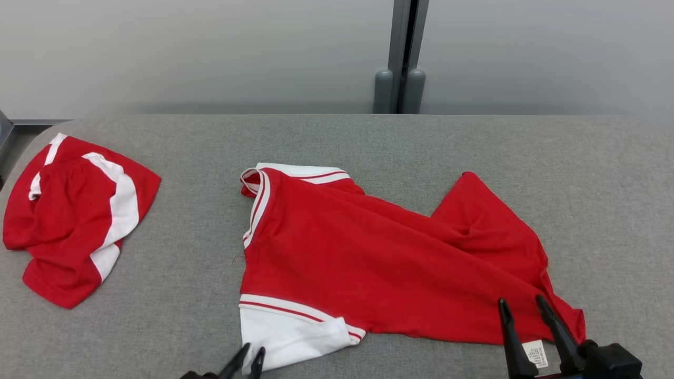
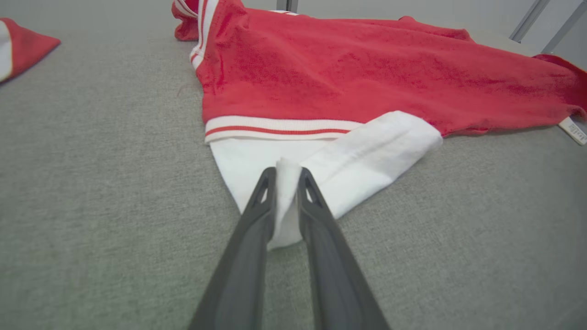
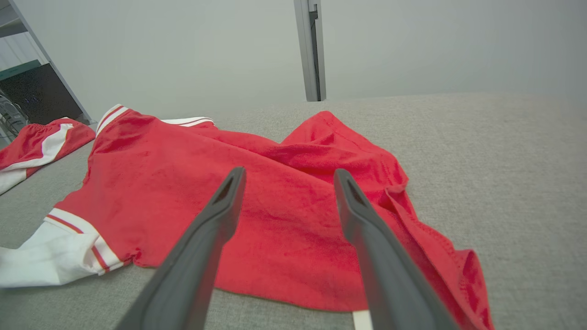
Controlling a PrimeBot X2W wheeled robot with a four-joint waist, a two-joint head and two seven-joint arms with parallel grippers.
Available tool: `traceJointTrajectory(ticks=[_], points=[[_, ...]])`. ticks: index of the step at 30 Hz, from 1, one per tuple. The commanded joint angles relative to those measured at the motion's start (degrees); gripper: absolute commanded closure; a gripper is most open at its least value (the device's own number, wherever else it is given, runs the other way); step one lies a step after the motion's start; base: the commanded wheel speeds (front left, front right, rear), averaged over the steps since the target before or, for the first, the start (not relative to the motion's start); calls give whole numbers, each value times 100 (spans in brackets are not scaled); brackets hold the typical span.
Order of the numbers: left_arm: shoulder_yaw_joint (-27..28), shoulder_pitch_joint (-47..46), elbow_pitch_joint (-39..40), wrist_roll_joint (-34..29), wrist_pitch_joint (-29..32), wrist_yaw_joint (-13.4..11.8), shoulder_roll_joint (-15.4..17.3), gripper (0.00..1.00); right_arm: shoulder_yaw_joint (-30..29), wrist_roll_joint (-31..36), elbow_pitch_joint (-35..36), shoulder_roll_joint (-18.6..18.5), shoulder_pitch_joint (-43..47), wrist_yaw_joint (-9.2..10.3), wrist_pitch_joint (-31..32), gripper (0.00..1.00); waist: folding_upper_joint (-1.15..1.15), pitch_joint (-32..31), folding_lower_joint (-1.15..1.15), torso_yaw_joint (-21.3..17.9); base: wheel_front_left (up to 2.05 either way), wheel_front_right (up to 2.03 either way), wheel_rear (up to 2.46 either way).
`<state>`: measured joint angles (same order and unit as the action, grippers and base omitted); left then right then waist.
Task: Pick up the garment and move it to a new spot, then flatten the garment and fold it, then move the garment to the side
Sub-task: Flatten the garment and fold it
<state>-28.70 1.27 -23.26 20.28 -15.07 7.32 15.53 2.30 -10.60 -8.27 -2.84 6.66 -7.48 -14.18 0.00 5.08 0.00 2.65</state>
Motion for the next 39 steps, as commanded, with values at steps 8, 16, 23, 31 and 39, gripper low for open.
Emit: traceJointTrajectory(ticks=[8,16,23,31,39], points=[[1153,431,744,-90,-14,-89,-438,0,-14,-41,-58,-10,94,-3,7,0,0,-146,0,-8,0,0,0],[2286,553,1560,-465,-13,-109,-955,0,-127,-53,-72,-10,186,-3,0,0,0,-358,0,-100,0,0,0],[2964,577,1622,-732,-13,-132,-1155,0,-341,-34,-60,-10,325,-3,26,0,0,-493,0,-201,0,0,0],[3367,715,1475,-982,-13,-85,-1222,0,-555,-31,-56,-9,448,-3,73,0,0,-550,0,-262,0,0,0],[3437,758,1431,-1130,-13,-35,-1255,0,-756,11,-75,-11,241,-3,202,0,0,-553,0,-212,0,0,0]])
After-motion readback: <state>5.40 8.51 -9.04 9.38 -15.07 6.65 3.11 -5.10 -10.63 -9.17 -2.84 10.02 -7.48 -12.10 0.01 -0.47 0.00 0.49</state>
